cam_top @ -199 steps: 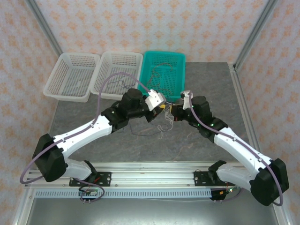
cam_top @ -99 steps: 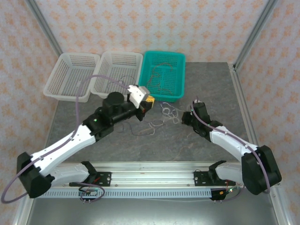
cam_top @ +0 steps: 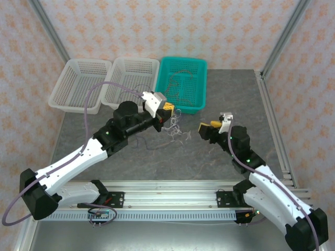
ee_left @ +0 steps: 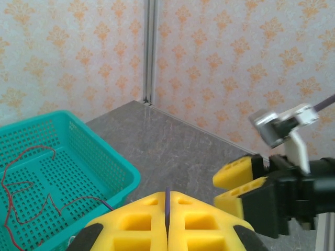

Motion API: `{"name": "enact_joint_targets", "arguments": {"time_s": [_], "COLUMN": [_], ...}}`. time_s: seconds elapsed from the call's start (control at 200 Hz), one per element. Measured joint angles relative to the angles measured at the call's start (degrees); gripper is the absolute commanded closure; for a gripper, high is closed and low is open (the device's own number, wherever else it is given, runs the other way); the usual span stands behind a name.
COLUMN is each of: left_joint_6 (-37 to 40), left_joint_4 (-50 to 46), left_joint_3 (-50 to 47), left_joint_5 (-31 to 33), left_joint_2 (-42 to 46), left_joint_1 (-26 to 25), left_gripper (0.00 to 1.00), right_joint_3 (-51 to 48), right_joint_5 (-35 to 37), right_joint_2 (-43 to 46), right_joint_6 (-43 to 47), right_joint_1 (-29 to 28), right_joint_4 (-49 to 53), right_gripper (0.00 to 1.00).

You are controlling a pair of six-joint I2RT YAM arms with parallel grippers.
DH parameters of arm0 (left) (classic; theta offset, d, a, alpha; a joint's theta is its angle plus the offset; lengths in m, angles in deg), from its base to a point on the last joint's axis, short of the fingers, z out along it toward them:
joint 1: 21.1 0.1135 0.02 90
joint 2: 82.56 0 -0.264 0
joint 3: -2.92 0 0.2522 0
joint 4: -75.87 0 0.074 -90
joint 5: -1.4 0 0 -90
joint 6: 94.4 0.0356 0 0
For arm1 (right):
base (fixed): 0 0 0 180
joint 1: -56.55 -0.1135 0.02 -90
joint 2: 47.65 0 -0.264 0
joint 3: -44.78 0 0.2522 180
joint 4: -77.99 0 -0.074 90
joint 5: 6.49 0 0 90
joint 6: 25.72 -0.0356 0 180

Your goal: Untangle the cables

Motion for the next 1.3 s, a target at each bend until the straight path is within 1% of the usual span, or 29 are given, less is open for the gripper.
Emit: {"name": "enact_joint_targets", "arguments": {"time_s": [0.09,0.195,0.35,0.415,0.455,0.485,0.525,0.626,0.636,0.641,0.716,0.846,0.946,1.026,1.141,1.226,1.301], "left_joint_6": [-0.2,-0.3,-0.3,-0.5,-0.5,-0.6,-0.7,-0.7,-0.7,-0.7,-0.9,-2.4,-3.9,-5.2,-6.7,-8.0,-9.5], "left_joint_4": [0.0,0.0,-0.1,-0.2,-0.2,-0.2,-0.3,-0.6,-0.7,-0.7,-1.9,-5.6,-9.9,-13.8,-19.4,-21.6,-22.5], "left_joint_3": [0.0,0.0,0.0,0.0,0.0,0.0,0.0,0.0,0.0,0.0,0.0,0.0,0.0,-0.1,-0.4,-0.8,-1.9], "left_joint_5": [-1.1,-1.7,-3.2,-4.0,-4.3,-4.5,-4.9,-5.4,-5.4,-5.4,-4.6,0.1,4.0,6.6,8.8,9.1,9.0], "left_joint_2": [-0.2,-0.6,-0.7,-0.7,-0.7,-0.7,-0.7,-0.3,-0.2,-0.2,1.0,3.5,6.0,7.8,9.5,9.9,10.9], "left_joint_1": [0.0,0.0,0.0,0.0,0.0,0.0,0.0,0.0,0.0,0.0,0.0,0.0,1.0,2.3,3.8,5.1,7.4], "left_gripper": [1.0,1.0,1.0,1.0,1.0,1.0,1.0,1.0,1.0,1.0,1.0,1.0,1.0,1.0,1.0,1.0,1.0], "right_joint_3": [0.2,1.4,4.0,5.9,7.1,7.9,9.0,10.7,10.8,10.8,11.0,11.6,11.9,11.5,8.7,6.6,5.9], "right_joint_5": [-4.8,-9.4,-12.2,-12.3,-11.8,-11.2,-10.1,-7.3,-7.0,-7.0,-6.0,-3.8,-0.9,0.5,-1.3,-4.0,-4.2], "right_joint_2": [-0.5,-4.6,-14.3,-18.6,-21.5,-23.3,-25.6,-30.1,-30.4,-30.5,-31.6,-31.6,-30.8,-28.5,-22.9,-18.7,-16.2], "right_joint_6": [2.7,4.7,8.0,9.6,10.7,11.2,11.9,12.3,12.2,12.2,12.2,9.2,4.8,-0.8,-8.7,-13.8,-17.6], "right_joint_1": [-1.2,-3.2,-7.3,-9.0,-9.8,-10.1,-10.3,-10.3,-10.3,-10.3,-10.3,-10.6,-10.5,-10.0,-7.5,-5.4,-2.7], "right_joint_4": [-5.7,-10.9,-16.2,-18.2,-19.6,-20.4,-21.5,-23.8,-23.9,-24.0,-24.9,-23.9,-20.8,-18.9,-17.7,-15.4,-11.6], "right_gripper": [0.21,0.19,0.19,0.24,0.3,0.39,0.54,0.96,1.0,1.0,1.0,1.0,1.0,1.0,1.0,1.0,1.0]}}
